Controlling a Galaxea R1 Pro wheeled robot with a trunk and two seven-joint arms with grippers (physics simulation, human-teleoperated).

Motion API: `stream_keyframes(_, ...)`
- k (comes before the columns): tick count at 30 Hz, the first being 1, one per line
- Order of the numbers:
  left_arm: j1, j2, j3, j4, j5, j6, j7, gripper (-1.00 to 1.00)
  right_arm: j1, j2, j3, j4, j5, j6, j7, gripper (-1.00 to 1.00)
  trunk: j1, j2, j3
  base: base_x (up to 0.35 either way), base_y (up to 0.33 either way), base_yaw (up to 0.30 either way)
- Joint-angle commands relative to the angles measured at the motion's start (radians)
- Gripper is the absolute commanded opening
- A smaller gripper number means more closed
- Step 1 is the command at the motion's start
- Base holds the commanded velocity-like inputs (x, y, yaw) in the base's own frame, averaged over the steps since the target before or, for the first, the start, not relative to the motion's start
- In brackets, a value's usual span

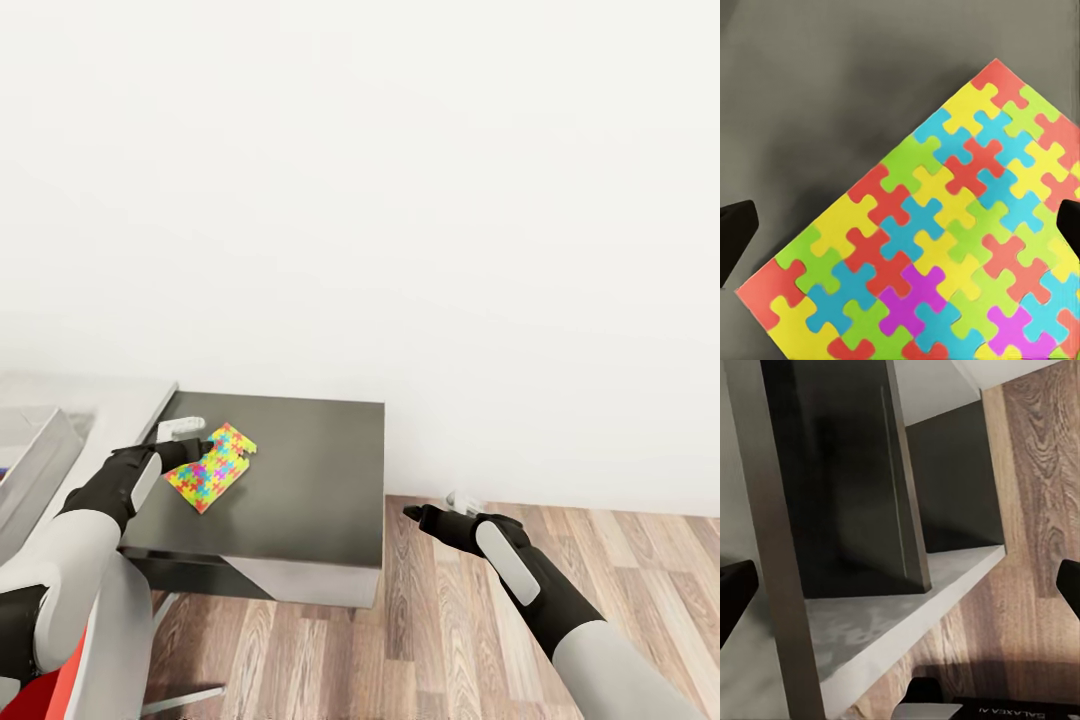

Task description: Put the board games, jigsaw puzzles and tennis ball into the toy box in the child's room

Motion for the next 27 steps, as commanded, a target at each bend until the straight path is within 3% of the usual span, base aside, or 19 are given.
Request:
stream_keyframes(1, -0.001, 0.000, 0.005, -0.001, 0.001, 0.007, -0.015, 1.00, -0.001, -0.001, 0.004, -0.002, -0.011, 0.001, -0.010, 1.00, 0.000, -0.002, -0.003, 0.000, 0.000, 0.000)
stream_keyframes(8, -0.001, 0.005, 0.004, -0.002, -0.002, 0.012, -0.099, 1.00, -0.001, -0.001, 0.004, -0.002, -0.010, 0.000, -0.010, 1.00, 0.000, -0.002, -0.015, 0.000, 0.000, 0.000)
stream_keyframes(27, -0.001, 0.005, 0.002, -0.009, -0.005, -0.003, -0.085, 1.00, -0.001, 0.000, 0.004, 0.000, -0.010, -0.003, -0.010, 1.00, 0.000, -0.002, -0.046, 0.000, 0.000, 0.000)
